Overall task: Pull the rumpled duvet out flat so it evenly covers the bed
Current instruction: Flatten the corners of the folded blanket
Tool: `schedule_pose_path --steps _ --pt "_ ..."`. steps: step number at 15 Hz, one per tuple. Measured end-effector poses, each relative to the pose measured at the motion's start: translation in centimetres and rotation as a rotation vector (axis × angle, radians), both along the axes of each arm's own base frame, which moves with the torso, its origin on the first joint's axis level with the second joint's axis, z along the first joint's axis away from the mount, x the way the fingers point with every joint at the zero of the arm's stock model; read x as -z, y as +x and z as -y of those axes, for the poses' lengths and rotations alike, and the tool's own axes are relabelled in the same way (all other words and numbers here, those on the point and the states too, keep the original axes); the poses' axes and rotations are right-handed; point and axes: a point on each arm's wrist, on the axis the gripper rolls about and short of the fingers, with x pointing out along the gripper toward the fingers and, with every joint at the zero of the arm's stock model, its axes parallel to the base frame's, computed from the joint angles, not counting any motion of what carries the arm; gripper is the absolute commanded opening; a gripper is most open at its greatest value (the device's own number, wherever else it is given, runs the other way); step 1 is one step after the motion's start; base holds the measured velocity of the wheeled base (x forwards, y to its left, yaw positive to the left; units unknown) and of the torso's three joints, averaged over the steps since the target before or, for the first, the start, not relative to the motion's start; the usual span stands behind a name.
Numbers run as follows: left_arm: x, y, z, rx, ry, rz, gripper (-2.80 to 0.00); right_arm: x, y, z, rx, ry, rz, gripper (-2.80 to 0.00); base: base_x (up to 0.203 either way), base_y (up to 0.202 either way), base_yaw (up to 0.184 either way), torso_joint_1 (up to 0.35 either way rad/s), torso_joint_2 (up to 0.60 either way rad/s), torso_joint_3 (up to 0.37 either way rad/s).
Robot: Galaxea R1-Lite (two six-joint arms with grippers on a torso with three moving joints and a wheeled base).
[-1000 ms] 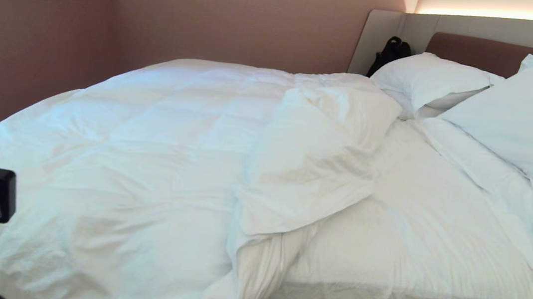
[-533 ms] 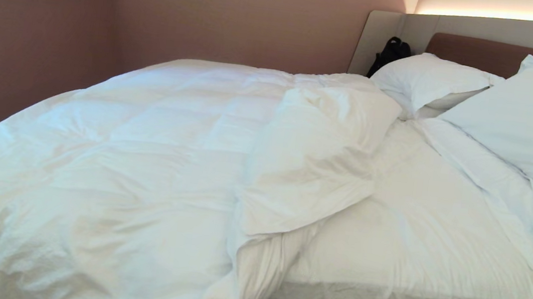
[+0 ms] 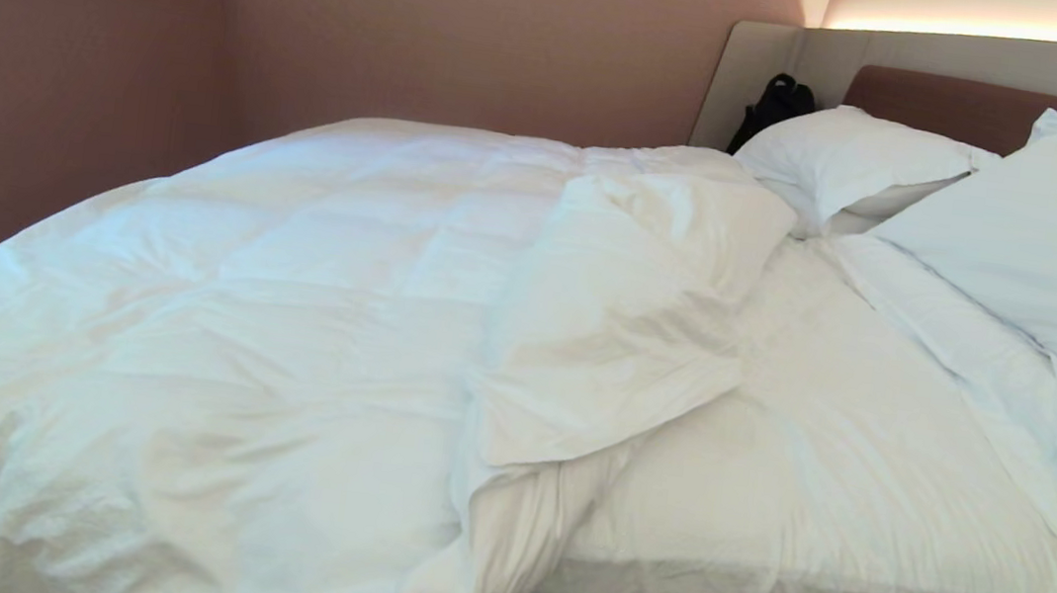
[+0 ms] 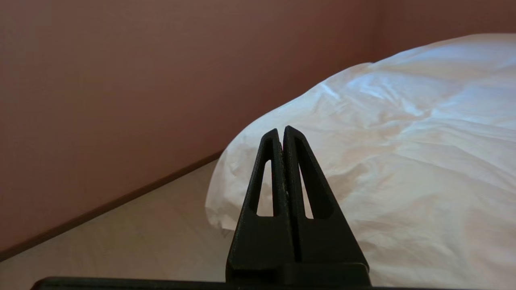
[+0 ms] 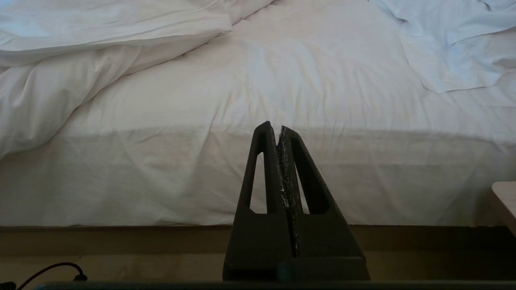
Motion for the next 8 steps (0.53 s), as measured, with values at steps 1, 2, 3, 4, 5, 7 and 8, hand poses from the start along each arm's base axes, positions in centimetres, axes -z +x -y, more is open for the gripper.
schedule_pose_path --steps 1,2,3,4,5,7,8 --pt "0.7 -0.3 0.1 0.035 0.007 0.013 -2.80 0.0 0.0 0.0 0.000 0.000 0.000 -2.80 0.000 0.000 0.000 0.000 0.00 0.000" --pt "1.3 -0.6 0.2 0.083 0.018 0.017 -2.80 0.0 0.0 0.0 0.000 0.000 0.001 -2.80 0.000 0.000 0.000 0.000 0.00 0.000" --pt "2.0 -0.8 0.3 0.153 0.033 0.018 -2.80 0.0 0.0 0.0 0.000 0.000 0.001 -2.80 0.000 0.000 0.000 0.000 0.00 0.000" --pt "2.8 -1.0 0.5 0.245 0.047 0.011 -2.80 0.0 0.0 0.0 0.000 0.000 0.000 -2.80 0.000 0.000 0.000 0.000 0.00 0.000" --pt "3.3 -1.1 0.7 0.352 0.046 0.011 -2.80 0.0 0.0 0.0 0.000 0.000 0.000 -2.80 0.000 0.000 0.000 0.000 0.00 0.000" --pt "4.2 -1.1 1.1 0.560 0.027 0.001 -2.80 0.0 0.0 0.0 0.000 0.000 0.000 -2.80 0.000 0.000 0.000 0.000 0.00 0.000" --pt "4.9 -1.0 1.3 0.652 0.008 -0.035 -2.80 0.0 0.0 0.0 0.000 0.000 0.001 -2.80 0.000 0.000 0.000 0.000 0.00 0.000"
